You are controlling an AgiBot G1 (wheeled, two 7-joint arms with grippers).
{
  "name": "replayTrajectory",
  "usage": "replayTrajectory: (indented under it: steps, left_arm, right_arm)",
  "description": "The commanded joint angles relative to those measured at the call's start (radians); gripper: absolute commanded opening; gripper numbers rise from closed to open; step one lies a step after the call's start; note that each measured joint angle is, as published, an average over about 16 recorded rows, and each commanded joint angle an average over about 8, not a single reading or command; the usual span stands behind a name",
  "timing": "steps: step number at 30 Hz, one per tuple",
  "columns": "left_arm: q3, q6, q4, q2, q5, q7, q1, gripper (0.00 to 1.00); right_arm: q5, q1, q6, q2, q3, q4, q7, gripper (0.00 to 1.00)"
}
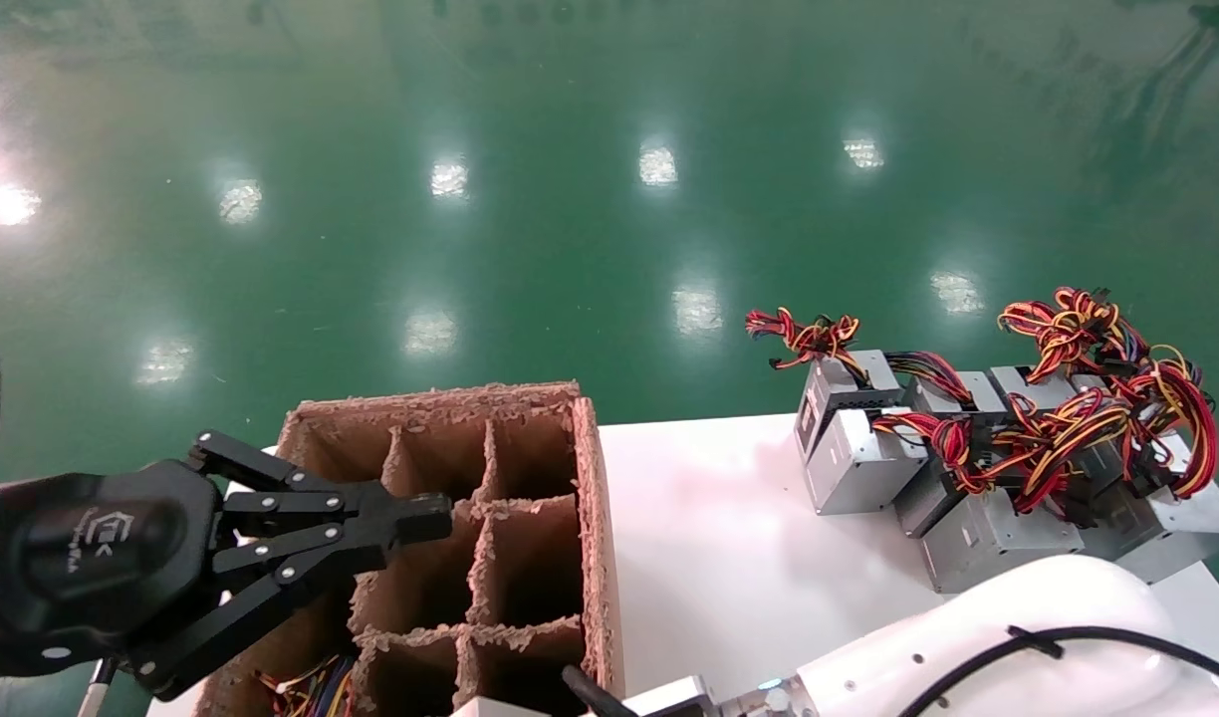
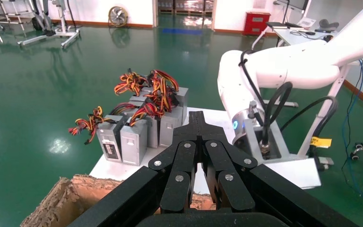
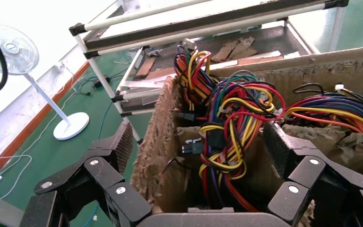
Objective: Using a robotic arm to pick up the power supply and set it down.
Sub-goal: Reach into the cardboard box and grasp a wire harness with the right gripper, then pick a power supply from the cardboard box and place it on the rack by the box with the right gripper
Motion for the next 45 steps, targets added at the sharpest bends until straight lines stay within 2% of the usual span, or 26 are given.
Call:
replayTrajectory:
  steps: [1,11,19,45]
  left_arm:
    - [0.000,0.000,0.000,0.000,0.000,0.000,0.000,0.00]
    - [0.000,0.000,0.000,0.000,0.000,0.000,0.000,0.00]
    - [0.000,0.000,0.000,0.000,0.000,0.000,0.000,0.00]
    - [0.000,0.000,0.000,0.000,0.000,0.000,0.000,0.00]
  right_arm:
    - [-0.006,0.001,-0.004,-0.013,-0.006,-0.023,-0.014,0.00]
    - [0.003,0.010,-0.020,-0.055,-0.008,-0.131,-0.071,0.00]
    - [0.005,0.014,-0.029,-0.067,-0.009,-0.167,-0.090,0.00]
    - [0.033,-0.011,-0.027,-0.016,0.011,-0.084,-0.068,0.00]
